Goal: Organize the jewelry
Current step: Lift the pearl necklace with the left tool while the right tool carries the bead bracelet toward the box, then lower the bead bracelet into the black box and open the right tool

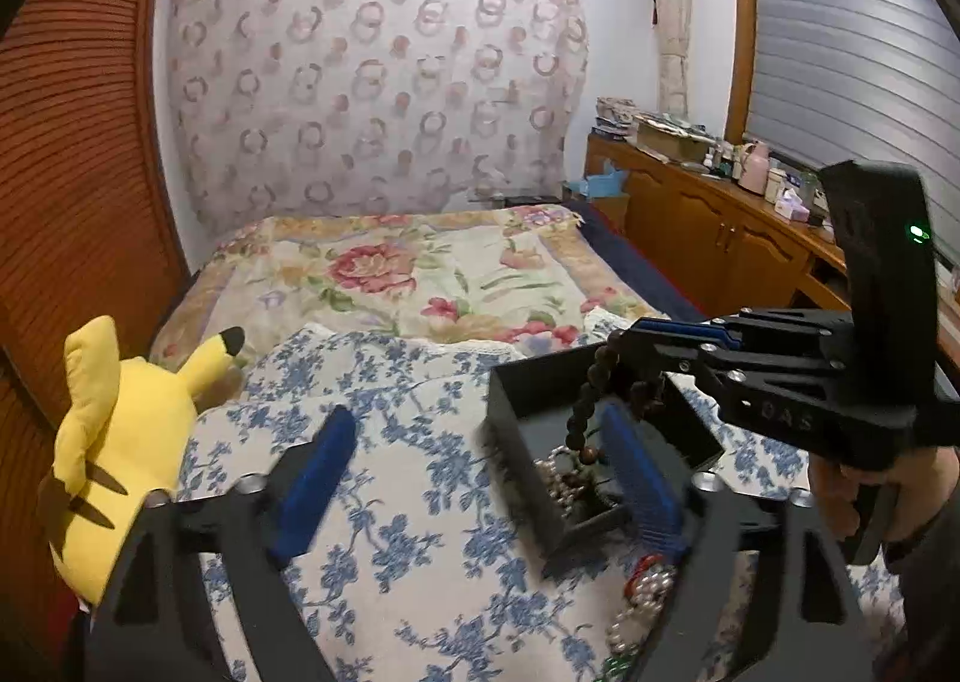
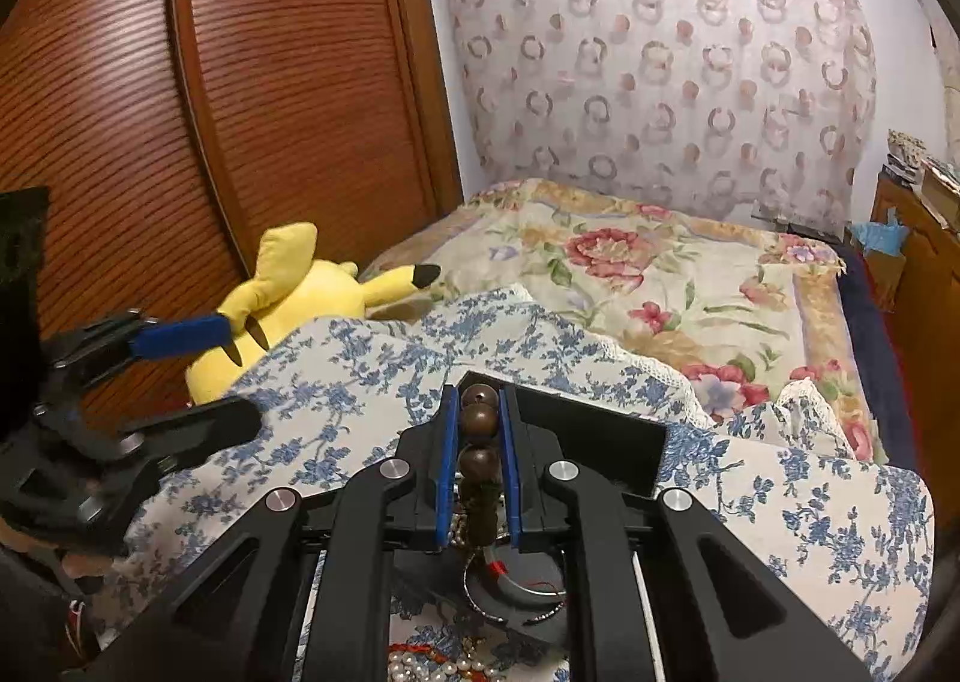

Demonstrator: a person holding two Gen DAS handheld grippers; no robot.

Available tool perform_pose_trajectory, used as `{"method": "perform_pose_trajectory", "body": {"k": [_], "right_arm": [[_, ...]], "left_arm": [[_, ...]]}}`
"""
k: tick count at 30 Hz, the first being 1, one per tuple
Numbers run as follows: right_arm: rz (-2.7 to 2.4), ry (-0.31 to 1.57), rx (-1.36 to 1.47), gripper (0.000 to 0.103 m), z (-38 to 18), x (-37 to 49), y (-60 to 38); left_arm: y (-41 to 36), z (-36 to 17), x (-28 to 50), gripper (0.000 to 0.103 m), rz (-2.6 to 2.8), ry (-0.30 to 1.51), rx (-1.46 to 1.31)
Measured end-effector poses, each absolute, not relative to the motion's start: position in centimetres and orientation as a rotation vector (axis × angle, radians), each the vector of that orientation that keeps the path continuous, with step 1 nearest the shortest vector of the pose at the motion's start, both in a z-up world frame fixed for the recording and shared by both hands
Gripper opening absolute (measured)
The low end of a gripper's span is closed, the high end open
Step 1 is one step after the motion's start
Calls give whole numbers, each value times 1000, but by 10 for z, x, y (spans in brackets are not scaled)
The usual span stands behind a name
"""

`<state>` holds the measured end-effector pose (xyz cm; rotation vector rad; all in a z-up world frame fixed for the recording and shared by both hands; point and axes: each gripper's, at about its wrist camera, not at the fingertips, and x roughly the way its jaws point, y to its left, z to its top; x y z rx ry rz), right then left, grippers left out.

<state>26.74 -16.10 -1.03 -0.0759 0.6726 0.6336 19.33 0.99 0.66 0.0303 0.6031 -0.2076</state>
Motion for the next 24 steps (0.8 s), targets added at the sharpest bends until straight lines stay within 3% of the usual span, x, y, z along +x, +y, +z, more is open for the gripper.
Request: {"method": "perform_pose_trajectory", "body": {"k": [7, 8, 10, 11, 24], "right_arm": [[541, 756, -129, 16, -38, 281, -160], [533, 766, -131, 19, -41, 282, -161], [519, 768, -136, 40, -44, 280, -165], [512, 761, -141, 43, -44, 277, -168], [518, 726, -182, 43, -49, 199, -198]], "left_arm": [[19, -11, 179, 93, -209, 603, 31], [20, -14, 177, 94, -211, 606, 31], [20, -20, 174, 94, -216, 614, 29], [20, -23, 172, 94, -214, 615, 30], [21, -57, 162, 94, -228, 672, 40]]}}
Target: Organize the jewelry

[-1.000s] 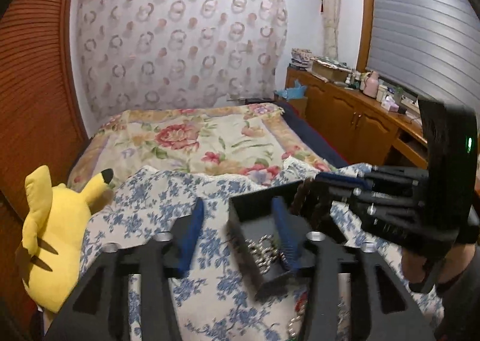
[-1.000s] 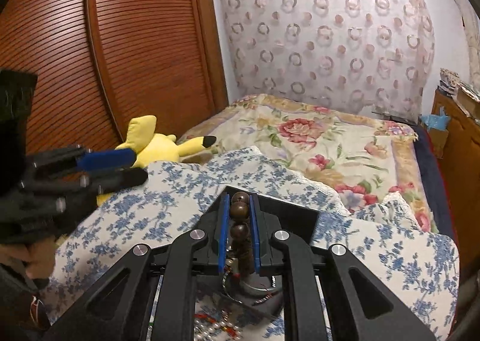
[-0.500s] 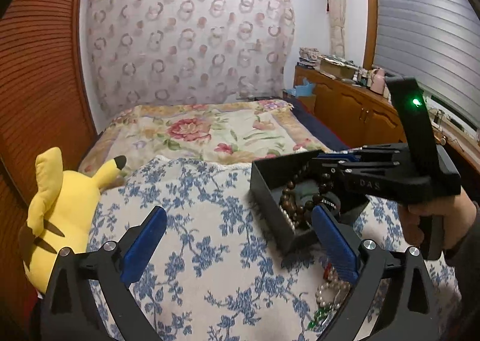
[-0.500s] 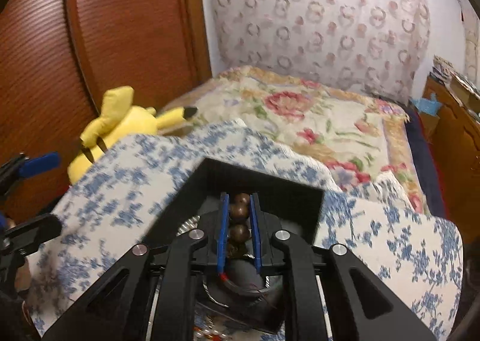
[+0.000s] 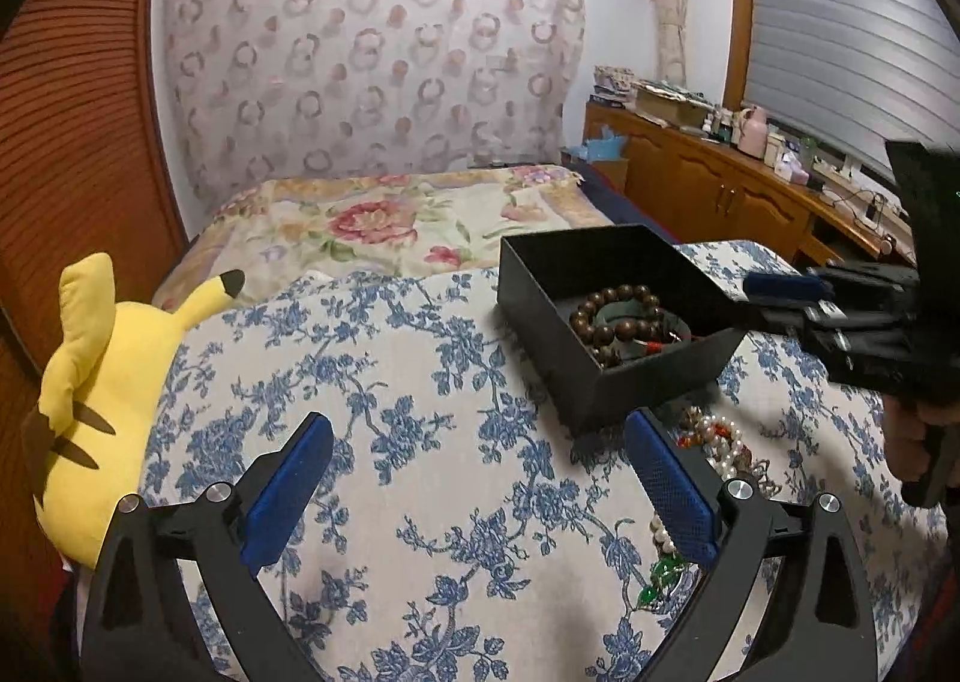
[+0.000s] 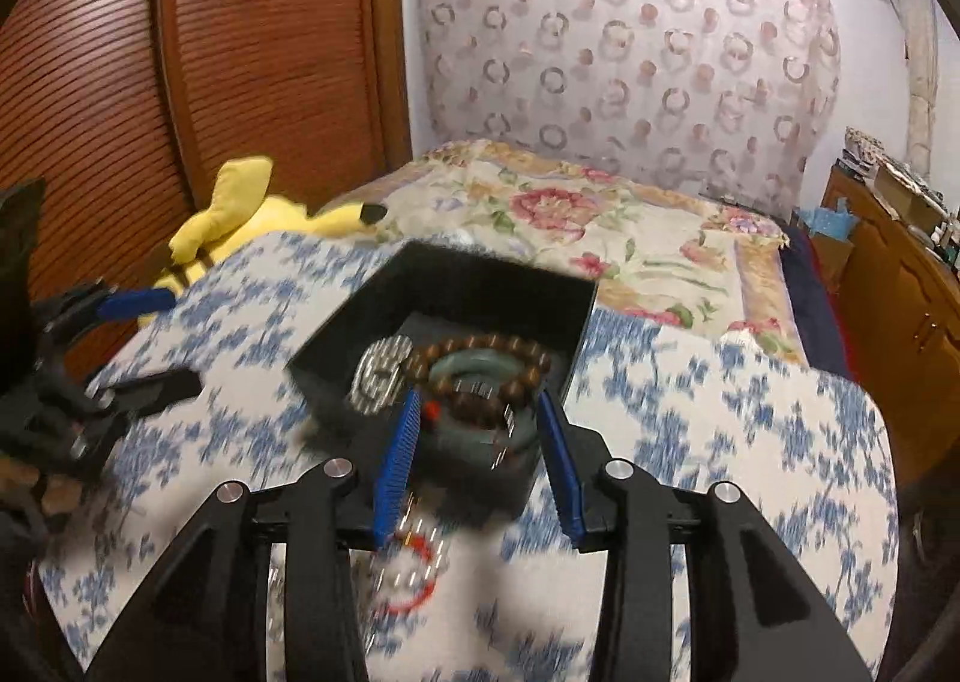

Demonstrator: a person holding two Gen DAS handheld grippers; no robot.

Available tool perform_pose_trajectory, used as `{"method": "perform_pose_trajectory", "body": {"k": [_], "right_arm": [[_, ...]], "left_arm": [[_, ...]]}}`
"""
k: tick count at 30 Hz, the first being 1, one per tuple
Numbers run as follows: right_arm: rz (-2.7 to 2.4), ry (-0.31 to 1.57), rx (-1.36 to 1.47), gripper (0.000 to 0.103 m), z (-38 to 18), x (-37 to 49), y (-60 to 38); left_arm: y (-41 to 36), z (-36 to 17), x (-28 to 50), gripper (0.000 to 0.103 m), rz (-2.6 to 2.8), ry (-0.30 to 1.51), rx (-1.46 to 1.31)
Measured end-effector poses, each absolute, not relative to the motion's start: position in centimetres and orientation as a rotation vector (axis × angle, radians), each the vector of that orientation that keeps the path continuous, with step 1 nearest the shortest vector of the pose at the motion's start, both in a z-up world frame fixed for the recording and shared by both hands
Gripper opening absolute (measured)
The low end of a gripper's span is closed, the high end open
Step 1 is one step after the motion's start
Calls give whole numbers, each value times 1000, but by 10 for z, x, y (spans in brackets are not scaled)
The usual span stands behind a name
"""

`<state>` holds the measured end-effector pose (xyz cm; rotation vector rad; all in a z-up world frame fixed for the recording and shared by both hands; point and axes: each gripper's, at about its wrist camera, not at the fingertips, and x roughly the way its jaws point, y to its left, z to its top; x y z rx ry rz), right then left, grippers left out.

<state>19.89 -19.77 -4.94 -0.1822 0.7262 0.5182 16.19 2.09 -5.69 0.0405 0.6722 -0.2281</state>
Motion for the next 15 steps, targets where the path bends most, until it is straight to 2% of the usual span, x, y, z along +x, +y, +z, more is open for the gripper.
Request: {"method": "perform_pose_trajectory", "body": {"k": [15], "right_arm": [[613, 774, -220, 43, -78, 144, -186]], "left_arm": [[4, -93, 161, 94, -290, 786, 119]]}}
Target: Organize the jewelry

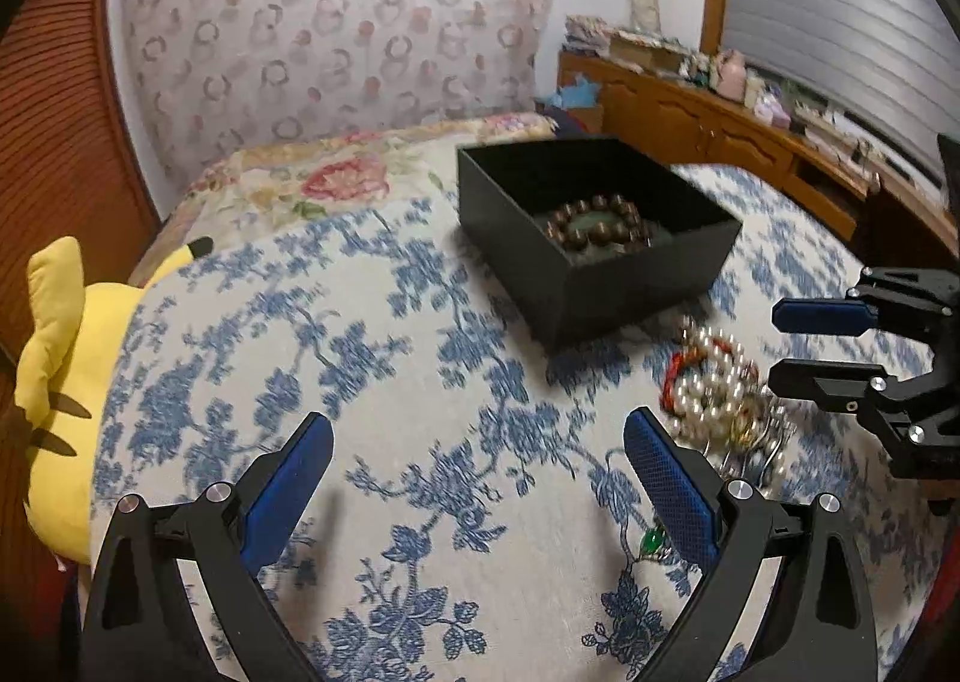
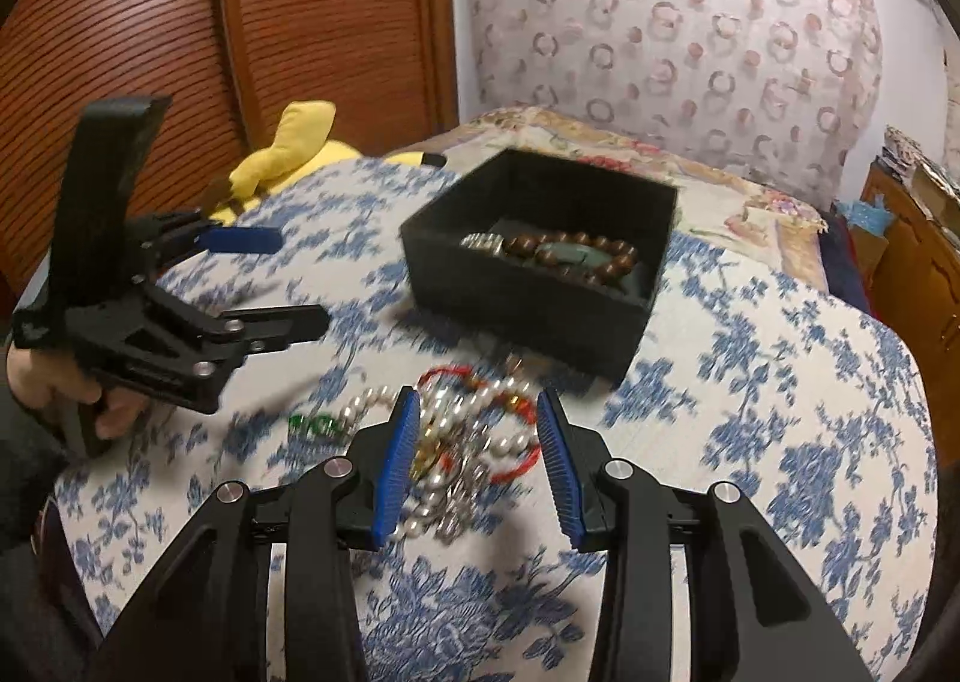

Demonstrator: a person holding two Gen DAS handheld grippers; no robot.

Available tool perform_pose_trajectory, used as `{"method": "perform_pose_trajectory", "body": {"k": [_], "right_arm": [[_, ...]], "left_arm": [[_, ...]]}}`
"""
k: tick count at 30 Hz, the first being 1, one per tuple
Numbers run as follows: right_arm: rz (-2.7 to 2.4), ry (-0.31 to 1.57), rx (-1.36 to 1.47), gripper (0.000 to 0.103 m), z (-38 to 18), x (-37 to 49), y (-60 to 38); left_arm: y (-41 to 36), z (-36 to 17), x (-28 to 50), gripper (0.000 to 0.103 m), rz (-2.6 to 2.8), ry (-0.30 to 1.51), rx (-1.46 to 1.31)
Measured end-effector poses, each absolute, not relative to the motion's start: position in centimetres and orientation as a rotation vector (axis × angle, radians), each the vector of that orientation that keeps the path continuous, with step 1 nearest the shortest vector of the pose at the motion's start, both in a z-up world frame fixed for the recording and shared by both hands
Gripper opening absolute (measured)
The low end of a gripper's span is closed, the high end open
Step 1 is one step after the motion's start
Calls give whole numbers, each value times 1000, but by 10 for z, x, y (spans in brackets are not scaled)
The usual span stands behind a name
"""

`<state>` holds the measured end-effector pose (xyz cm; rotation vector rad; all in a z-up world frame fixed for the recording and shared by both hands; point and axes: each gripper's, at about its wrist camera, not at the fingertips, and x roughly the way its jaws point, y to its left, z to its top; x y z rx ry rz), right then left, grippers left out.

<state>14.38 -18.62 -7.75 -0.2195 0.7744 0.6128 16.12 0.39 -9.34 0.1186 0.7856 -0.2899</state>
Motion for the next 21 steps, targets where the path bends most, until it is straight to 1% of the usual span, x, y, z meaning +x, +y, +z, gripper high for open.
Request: {"method": "perform_pose_trajectory", "body": {"k": [2, 7, 9, 12, 14, 21], "right_arm": [[618, 784, -226, 39, -81, 142, -185], [632, 799, -235, 34, -86, 138, -182], [628, 794, -256, 34, -86, 136, -178], [626, 786, -270, 34, -85, 136, -175], [632, 776, -278, 31, -83, 134, -174], [588, 778, -245, 30, -80, 147, -192]], "left_arm": [[0, -100, 165, 94, -301, 824, 135], [-2, -106, 169, 94, -311, 867, 141], [-2, -112, 173, 95, -299, 902, 144], [-4, -113, 172, 95, -295, 902, 159], [-4, -113, 172, 95, -296, 902, 160], [-4, -113, 172, 95, -296, 902, 161]]}}
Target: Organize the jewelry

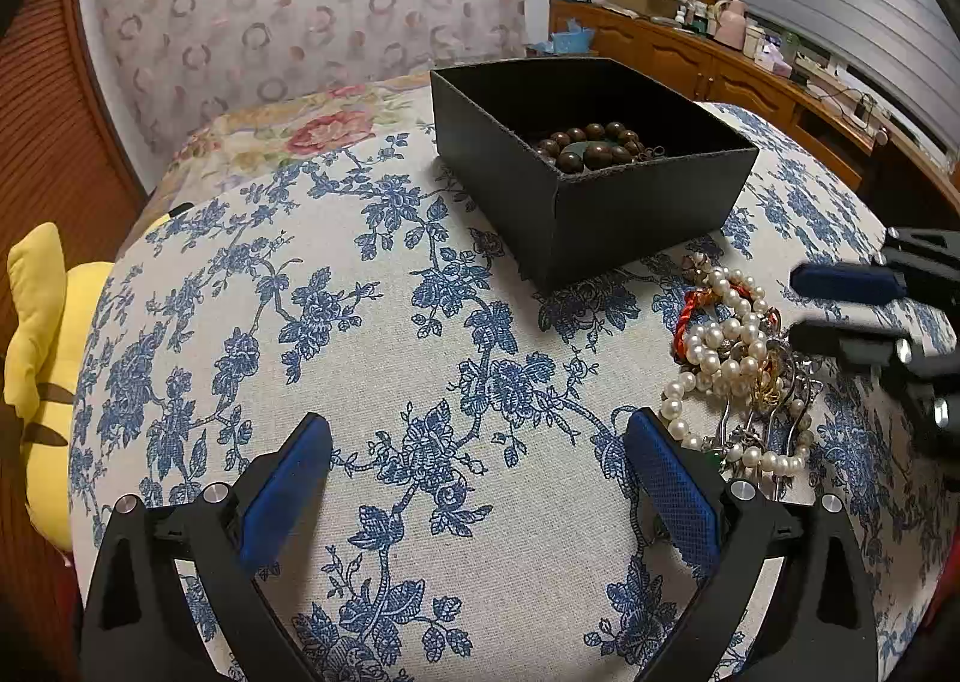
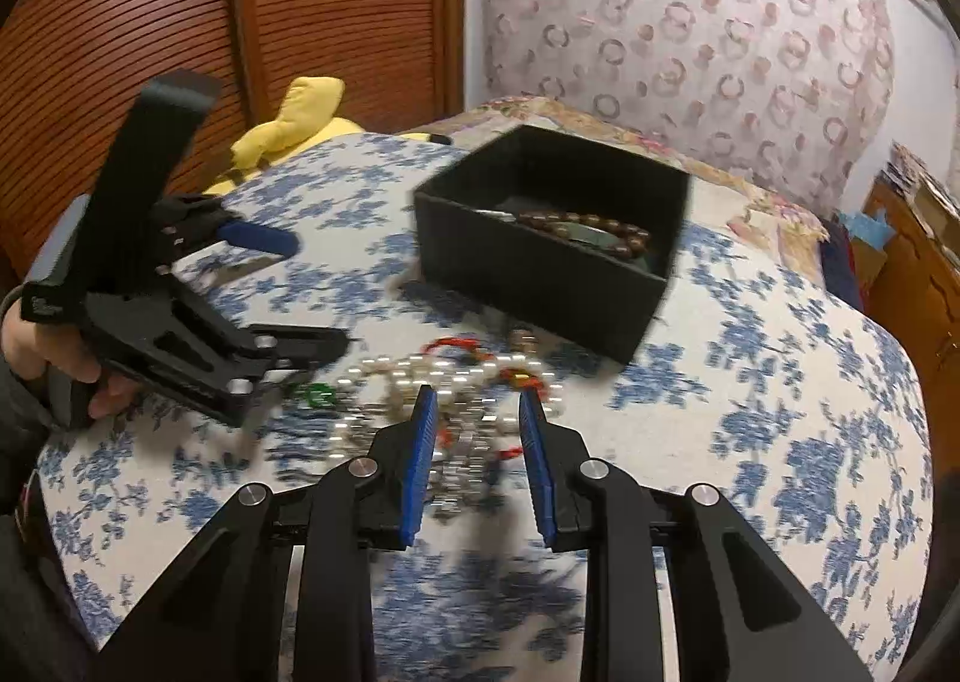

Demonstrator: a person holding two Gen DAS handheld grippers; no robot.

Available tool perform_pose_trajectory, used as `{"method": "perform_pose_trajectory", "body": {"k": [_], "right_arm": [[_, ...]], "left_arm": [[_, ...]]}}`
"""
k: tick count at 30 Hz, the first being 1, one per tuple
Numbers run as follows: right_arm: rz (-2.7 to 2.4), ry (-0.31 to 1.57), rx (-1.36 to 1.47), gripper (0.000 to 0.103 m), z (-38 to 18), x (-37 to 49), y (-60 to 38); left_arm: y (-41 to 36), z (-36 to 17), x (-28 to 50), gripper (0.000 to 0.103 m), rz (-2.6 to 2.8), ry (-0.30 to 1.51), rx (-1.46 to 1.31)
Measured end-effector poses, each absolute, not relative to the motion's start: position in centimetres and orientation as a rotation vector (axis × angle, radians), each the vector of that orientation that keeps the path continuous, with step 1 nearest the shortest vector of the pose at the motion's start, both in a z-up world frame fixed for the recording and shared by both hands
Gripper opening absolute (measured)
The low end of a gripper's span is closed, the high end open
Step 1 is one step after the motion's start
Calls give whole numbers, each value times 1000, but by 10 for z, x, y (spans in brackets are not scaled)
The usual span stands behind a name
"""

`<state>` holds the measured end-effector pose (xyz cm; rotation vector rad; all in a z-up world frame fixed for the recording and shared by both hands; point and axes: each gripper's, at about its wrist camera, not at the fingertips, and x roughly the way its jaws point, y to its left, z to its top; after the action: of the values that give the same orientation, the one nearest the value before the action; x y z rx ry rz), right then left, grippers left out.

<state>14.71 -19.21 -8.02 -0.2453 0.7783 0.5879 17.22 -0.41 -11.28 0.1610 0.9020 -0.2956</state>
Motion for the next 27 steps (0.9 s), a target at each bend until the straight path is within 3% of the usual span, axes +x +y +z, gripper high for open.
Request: {"method": "perform_pose_trajectory", "body": {"k": [7, 27], "right_arm": [[556, 830, -205, 21, -85, 183, -203], [616, 952, -232, 18, -95, 204, -190]], "left_arm": [[-4, -113, 172, 95, -295, 902, 161], [-3, -103, 157, 95, -305, 843, 153]]}}
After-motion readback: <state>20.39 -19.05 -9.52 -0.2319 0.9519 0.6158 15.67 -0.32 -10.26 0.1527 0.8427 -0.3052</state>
